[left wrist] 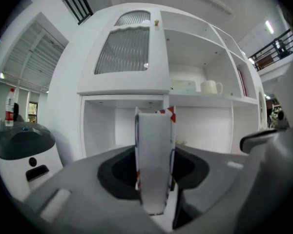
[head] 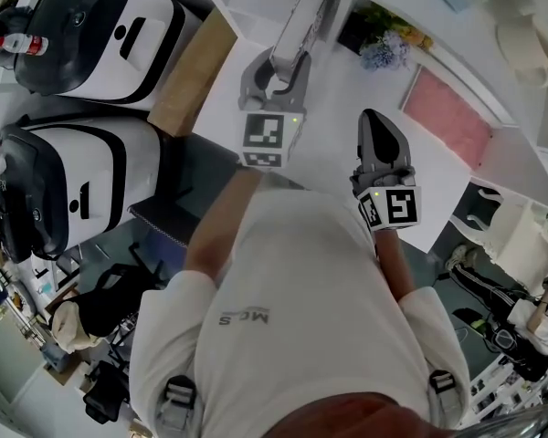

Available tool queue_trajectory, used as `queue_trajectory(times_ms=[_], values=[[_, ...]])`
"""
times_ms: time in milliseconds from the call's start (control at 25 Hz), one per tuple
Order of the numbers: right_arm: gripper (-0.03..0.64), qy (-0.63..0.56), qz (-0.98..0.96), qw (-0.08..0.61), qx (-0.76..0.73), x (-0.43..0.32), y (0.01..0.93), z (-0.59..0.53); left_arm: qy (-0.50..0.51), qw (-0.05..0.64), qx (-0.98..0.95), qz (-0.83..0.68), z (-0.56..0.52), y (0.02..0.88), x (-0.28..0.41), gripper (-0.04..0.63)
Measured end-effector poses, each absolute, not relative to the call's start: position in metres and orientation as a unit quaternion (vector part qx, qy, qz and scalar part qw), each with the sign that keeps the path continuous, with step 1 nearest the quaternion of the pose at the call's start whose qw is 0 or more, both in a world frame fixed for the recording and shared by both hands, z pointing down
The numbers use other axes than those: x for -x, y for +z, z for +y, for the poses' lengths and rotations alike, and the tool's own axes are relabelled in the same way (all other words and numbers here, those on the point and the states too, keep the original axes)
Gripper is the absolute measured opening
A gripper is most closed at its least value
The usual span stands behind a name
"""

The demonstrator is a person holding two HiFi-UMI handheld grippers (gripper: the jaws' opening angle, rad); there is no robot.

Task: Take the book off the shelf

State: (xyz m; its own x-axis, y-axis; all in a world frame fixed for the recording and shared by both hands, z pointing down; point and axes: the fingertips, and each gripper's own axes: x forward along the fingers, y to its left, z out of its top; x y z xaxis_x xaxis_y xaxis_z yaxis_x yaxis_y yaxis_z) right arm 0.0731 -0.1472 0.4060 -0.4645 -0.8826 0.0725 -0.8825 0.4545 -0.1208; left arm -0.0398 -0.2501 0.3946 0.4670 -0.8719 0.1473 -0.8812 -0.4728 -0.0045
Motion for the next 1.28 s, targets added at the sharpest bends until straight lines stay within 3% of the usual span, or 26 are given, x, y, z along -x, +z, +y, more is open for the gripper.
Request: queue_trajectory(times_ms=[840,1280], values=[[-0.002,-0.072,0.853,0.015,0.517,-0.056,0.403,-0.126,0.058,0.056,-0.842,-0.534,-0.156,0.399,0.085,0.158],[-0.005,-0.075,0.855,-0.010,0.513,-0.045,0.415,-0.108,0.079,0.082,-0.830,-0.546,-0.111,0.426,0.104,0.160]])
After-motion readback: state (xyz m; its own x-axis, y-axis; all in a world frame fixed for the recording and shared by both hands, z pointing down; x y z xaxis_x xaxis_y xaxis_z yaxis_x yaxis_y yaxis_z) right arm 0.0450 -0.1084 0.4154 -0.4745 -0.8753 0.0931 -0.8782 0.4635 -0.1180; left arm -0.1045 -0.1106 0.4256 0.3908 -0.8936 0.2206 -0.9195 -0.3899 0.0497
